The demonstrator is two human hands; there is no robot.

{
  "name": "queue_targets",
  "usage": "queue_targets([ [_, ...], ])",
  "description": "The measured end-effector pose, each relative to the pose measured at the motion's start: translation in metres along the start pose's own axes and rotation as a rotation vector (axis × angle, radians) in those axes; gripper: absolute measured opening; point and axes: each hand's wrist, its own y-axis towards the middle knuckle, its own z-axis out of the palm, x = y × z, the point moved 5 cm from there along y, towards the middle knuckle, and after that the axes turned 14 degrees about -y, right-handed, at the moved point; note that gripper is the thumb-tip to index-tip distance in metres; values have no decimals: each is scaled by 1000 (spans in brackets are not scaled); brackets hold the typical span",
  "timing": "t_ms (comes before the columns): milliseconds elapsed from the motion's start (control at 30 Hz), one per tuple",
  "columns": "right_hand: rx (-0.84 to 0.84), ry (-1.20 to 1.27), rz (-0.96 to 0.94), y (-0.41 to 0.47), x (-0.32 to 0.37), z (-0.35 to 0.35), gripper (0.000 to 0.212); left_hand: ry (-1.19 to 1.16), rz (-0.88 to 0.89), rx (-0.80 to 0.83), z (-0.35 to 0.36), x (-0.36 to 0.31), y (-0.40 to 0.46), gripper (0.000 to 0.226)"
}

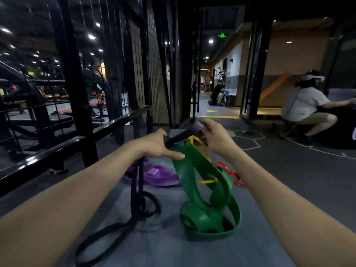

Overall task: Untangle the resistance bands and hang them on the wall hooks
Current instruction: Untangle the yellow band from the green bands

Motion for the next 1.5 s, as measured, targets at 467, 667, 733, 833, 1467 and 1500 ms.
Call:
queue_targets([
  [467, 251, -268, -32, -23, -3, 9, 25, -177, 37, -231, -17, -8, -2, 35],
  [667, 539, -182, -132, -48, -2, 22, 24, -387, 18, -294, -9, 12, -5, 18],
  [733, 493, -275, -185, -46, -1, 23, 29, -414, 34, -302, -9, 17, -8, 31],
  [833, 442, -308, -184, -44, 5, 31, 57, -457, 58, -264, -7, 17, -18, 28],
  [1467, 462, -460, -250, -43, 31, 73, 31, 4, -151, 214, 1, 103, -30, 36],
  [1500, 426, -422, -227, -41, 30, 69, 30, -43, -168, 259, 6, 105, -33, 38],
])
